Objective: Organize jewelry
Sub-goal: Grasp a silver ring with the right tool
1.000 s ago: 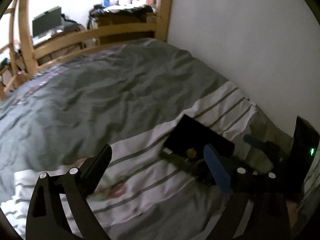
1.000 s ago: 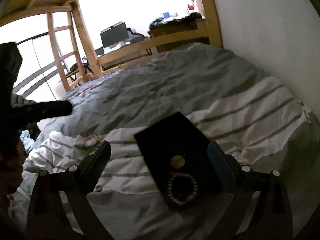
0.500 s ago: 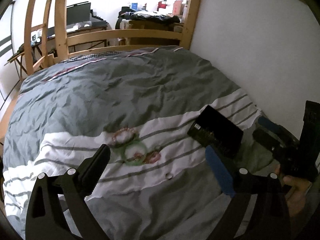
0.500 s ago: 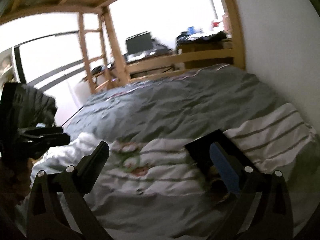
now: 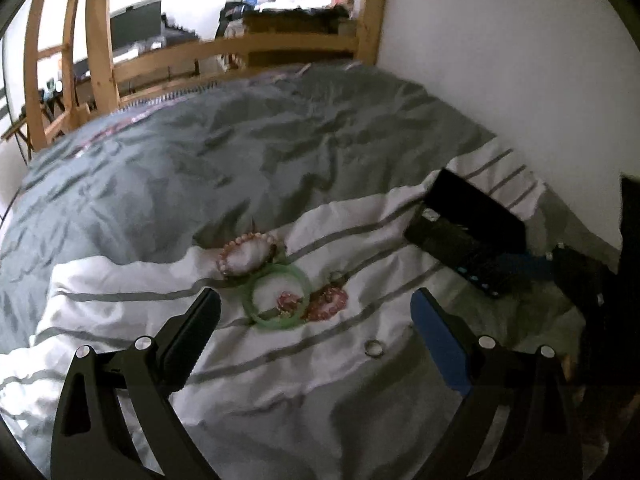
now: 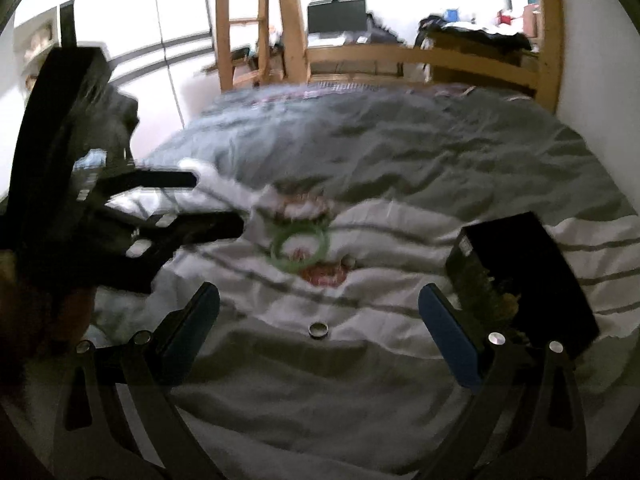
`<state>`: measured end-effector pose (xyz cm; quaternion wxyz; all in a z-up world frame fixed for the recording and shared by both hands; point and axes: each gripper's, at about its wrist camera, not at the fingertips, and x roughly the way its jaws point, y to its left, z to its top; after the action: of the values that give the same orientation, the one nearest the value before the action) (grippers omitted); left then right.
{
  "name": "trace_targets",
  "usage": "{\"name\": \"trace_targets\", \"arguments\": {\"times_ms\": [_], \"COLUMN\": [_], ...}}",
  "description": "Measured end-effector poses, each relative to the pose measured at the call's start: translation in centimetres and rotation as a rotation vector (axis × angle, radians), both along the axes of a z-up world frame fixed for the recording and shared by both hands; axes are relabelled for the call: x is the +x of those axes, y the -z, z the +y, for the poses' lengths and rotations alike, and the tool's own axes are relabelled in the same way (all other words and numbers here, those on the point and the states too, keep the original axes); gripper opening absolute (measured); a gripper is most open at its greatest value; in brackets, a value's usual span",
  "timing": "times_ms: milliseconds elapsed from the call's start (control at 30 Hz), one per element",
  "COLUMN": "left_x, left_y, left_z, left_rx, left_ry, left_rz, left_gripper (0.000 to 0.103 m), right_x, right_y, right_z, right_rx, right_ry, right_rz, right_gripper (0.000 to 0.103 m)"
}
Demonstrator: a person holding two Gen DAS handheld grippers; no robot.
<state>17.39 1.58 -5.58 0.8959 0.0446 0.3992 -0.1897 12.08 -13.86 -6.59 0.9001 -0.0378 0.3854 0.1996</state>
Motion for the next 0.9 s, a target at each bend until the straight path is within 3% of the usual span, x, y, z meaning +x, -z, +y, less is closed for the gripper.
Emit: {"name": "trace_targets", "arguments": {"times_ms": [200,300,500,667,700,733,800,900], "left_x": [4.5,4.8,6.5,8.0,8.1,8.2,8.1,7.9], "left_y": [5.5,8.4,11.4,13.0,13.1,13.1,12.9,12.5], "left_z": [-0.2,-0.7,-0.9,0.1,0.1,0.2,0.2,0.0], "left_rx": [-0.013,0.068,0.132,0.086,0.081,0.071,0.048,0.059], "left_ry": [-0.034,-0.05,-0.09,-0.143,-0.147,-0.15,-0.141,-0.136], "left_rz": [0.113,0.134,0.167,0.207,0.212,0.214,0.215,0.214], "left_gripper": [0.094,0.094,0.094,0.094,0.094,0.09,0.077,0.073], "right_x": [3.1,4.5,5.9,6.7,6.8,6.9,6.9,6.6], "right_y": [4.1,6.2,9.6,11.2,11.2,11.2,11.1,11.0], "right_z": [1.8,2.7,3.5,3.0,2.8,2.6,2.5,3.0], "right_rx": [-0.064,-0.094,-0.117,-0.097,-0.092,-0.083,-0.06,-0.066], "right_ry": [-0.053,-0.079,-0.091,-0.076,-0.069,-0.066,-0.076,-0.108], "right_rz": [0.097,0.138,0.217,0.273,0.272,0.272,0.278,0.273], "right_gripper": [0.085,0.08,0.071,0.052,0.042,0.03,0.02,0.02]}}
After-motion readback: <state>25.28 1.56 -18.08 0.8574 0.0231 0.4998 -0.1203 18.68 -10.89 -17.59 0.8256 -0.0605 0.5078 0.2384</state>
